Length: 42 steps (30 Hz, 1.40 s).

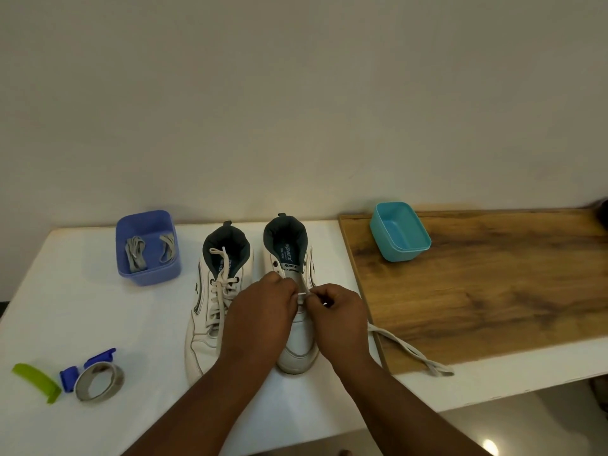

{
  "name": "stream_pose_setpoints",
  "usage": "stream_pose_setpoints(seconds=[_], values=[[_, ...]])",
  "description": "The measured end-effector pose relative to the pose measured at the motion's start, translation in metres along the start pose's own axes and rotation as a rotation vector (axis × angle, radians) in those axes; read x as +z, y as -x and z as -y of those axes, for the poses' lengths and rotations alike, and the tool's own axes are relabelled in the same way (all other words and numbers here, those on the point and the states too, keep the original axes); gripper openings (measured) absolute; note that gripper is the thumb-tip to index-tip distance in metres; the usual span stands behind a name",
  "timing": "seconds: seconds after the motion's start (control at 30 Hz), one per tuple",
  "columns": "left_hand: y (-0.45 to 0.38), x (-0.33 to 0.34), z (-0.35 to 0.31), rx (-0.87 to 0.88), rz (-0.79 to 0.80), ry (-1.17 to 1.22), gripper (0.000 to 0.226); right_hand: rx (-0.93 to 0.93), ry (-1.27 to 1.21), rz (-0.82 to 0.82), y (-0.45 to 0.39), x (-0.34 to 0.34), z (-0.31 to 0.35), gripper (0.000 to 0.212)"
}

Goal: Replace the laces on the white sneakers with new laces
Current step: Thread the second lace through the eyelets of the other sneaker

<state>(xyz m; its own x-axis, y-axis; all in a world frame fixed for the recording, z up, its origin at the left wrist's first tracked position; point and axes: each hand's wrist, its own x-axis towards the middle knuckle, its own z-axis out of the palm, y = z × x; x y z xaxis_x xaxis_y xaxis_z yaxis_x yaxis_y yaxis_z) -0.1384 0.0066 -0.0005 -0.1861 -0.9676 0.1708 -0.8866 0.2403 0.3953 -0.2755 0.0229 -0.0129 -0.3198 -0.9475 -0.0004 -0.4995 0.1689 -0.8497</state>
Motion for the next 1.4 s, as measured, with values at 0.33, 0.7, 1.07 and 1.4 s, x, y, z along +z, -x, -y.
stream_pose_setpoints(seconds=[0.33, 0.7, 1.07, 1.4], values=[[-0.006, 0.005, -0.003, 0.038, 0.016, -0.033, 0.015, -0.009, -0.001, 0.022, 0.000, -0.004, 0.002, 0.011], [-0.003, 0.013, 0.000, 0.037, -0.027, -0.007, 0.021, 0.047, -0.026, 0.142, -0.010, -0.011, -0.005, 0.014], [0.004, -0.002, 0.000, 0.024, 0.050, -0.063, 0.046, 0.070, -0.727, -0.589, -0.036, -0.072, 0.028, 0.015], [0.003, -0.006, 0.007, 0.041, 0.089, -0.030, 0.043, -0.421, 0.460, 0.160, -0.024, -0.024, -0.009, 0.011]])
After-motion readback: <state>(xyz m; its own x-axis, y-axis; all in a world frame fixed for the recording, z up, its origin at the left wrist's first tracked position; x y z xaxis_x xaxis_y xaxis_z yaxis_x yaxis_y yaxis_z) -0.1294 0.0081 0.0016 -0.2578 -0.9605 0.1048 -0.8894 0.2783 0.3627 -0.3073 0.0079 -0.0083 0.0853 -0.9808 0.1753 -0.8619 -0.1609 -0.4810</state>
